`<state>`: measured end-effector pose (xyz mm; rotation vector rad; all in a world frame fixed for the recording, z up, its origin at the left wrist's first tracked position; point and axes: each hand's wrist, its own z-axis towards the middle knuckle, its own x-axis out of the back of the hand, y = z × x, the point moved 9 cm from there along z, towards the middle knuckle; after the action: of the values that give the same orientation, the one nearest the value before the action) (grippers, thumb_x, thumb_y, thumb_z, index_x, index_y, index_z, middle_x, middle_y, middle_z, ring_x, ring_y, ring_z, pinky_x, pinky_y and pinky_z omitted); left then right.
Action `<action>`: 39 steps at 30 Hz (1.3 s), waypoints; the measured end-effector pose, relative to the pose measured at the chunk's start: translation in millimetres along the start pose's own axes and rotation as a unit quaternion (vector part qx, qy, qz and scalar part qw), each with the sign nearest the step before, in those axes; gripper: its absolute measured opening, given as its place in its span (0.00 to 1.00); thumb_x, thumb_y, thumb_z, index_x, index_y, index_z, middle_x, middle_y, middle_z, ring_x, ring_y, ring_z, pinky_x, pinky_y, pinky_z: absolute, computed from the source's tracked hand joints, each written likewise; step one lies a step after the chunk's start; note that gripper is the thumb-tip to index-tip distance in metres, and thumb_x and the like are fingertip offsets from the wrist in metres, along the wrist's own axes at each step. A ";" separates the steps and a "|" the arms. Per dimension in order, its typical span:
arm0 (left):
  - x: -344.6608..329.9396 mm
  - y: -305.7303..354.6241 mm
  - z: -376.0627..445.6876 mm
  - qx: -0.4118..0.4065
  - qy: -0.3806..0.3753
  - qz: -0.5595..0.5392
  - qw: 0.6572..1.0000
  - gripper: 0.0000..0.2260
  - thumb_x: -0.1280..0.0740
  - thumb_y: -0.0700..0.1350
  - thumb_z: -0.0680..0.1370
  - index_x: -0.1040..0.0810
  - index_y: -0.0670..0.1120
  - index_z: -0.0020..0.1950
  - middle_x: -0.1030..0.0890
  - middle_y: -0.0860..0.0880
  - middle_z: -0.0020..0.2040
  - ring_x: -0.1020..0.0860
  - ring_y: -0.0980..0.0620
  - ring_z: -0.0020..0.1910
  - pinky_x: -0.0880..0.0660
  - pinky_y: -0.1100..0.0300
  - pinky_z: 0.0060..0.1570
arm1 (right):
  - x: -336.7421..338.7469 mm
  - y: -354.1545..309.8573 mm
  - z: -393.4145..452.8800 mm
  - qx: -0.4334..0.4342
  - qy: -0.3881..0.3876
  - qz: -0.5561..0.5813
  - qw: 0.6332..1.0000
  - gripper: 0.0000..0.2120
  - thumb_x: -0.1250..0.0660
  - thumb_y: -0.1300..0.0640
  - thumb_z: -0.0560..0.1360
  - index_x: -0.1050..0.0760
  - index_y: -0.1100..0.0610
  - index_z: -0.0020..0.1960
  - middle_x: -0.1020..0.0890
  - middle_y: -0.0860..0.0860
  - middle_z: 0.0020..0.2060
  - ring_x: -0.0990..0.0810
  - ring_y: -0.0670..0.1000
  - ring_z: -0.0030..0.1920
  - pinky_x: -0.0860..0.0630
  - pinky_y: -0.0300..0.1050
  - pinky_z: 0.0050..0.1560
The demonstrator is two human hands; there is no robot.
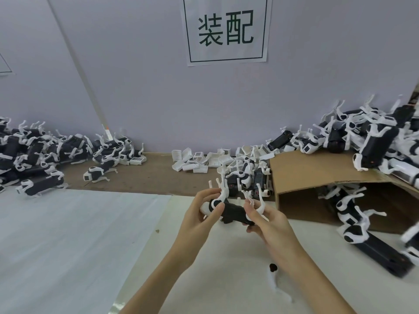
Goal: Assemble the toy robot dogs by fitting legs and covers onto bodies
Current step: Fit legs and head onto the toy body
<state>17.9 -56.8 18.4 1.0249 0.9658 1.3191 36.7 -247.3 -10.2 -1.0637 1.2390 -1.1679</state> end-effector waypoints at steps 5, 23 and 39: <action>2.2 -4.2 1.7 0.007 -0.002 -0.027 1.000 0.22 0.25 0.59 0.77 0.24 0.61 0.69 0.17 0.56 0.66 0.17 0.51 0.62 0.23 0.62 0.57 | -3.6 -8.3 -5.8 0.012 0.002 -0.015 1.000 0.29 0.23 0.33 0.64 0.15 0.49 0.58 0.13 0.48 0.47 0.14 0.51 0.48 0.17 0.47 0.51; -0.7 -12.3 4.5 0.122 0.017 -0.226 0.966 0.28 0.38 0.63 0.82 0.20 0.45 0.71 0.16 0.42 0.66 0.17 0.43 0.65 0.21 0.48 0.64 | -28.5 -31.7 -26.6 0.170 -0.079 -0.028 0.982 0.26 0.34 0.57 0.76 0.29 0.40 0.71 0.22 0.46 0.66 0.20 0.50 0.65 0.22 0.48 0.63; 11.6 23.2 -10.4 -0.120 0.126 0.059 0.983 0.09 0.32 0.56 0.81 0.21 0.52 0.52 0.15 0.54 0.40 0.16 0.55 0.41 0.25 0.67 0.41 | -60.0 -37.0 -46.9 0.322 -0.104 -0.376 0.863 0.41 0.34 0.34 0.76 0.46 0.44 0.83 0.32 0.41 0.68 0.29 0.45 0.70 0.28 0.34 0.66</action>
<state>1.8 -45.1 38.0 0.7507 0.9154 1.6491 -11.0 -190.7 30.9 -1.1228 0.1648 -1.8227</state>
